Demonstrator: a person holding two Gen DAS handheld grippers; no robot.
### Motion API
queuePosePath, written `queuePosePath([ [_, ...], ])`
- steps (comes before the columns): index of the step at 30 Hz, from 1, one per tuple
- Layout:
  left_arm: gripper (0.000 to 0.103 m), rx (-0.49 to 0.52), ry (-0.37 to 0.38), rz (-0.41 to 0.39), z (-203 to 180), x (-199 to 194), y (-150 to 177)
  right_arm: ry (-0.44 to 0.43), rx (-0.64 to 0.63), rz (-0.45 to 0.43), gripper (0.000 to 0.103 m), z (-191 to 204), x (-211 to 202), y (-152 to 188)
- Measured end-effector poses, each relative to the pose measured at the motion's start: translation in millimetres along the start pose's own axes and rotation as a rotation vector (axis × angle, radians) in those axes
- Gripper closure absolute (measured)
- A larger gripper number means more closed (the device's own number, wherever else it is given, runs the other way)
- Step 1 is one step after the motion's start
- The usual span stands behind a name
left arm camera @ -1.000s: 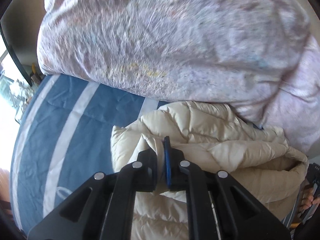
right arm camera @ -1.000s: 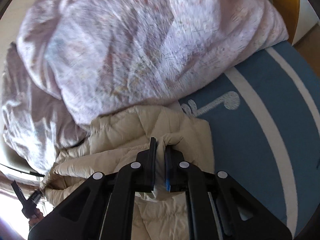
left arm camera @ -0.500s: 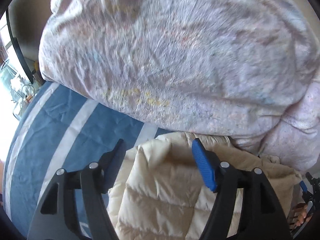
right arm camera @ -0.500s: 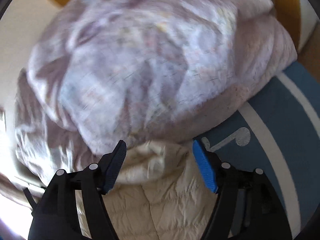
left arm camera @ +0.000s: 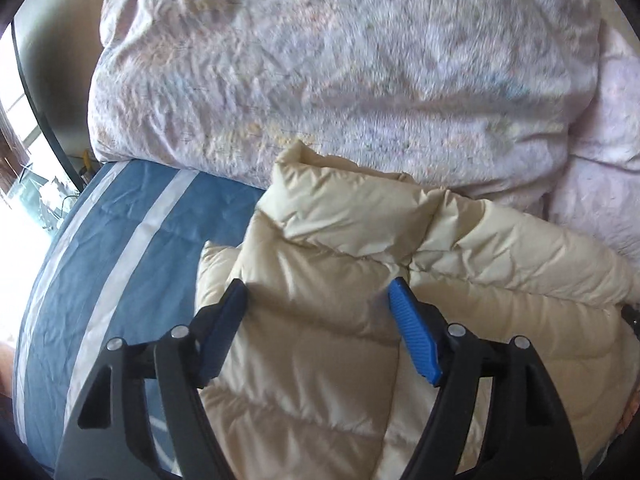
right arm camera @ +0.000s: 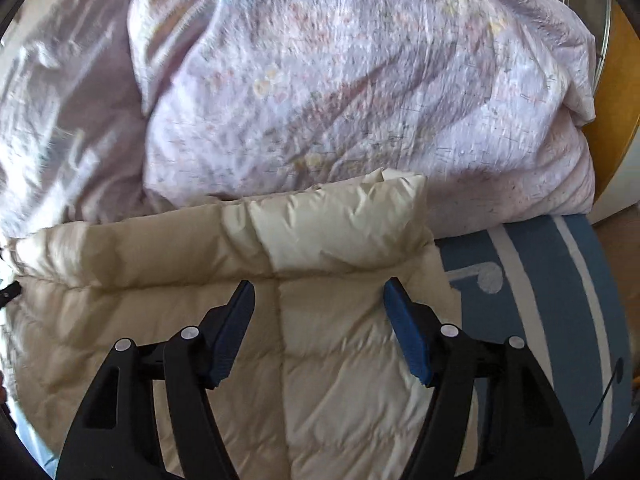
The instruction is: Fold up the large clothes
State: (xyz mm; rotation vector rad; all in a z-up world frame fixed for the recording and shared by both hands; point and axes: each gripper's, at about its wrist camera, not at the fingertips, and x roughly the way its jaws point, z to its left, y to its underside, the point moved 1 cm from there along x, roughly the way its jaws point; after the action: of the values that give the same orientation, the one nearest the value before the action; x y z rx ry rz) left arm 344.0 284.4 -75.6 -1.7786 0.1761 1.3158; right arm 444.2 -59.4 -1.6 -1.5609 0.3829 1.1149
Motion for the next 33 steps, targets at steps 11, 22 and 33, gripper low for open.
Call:
queuePosePath([
  [11,0.024,0.058,-0.059,0.003,-13.7,45.8,-21.4,0.101,0.018,0.004,0.034,-2.4,44.8,3.4],
  [22,0.015,0.049,-0.052,-0.004,-20.3,61.9,-18.0,0.125,0.034,-0.009,0.029,-8.9,76.1,17.7],
  [33,0.008,0.027,-0.079,0.011,-21.2,78.4,-12.2,0.107,0.059,-0.002,0.022,-9.1,115.5,12.5],
])
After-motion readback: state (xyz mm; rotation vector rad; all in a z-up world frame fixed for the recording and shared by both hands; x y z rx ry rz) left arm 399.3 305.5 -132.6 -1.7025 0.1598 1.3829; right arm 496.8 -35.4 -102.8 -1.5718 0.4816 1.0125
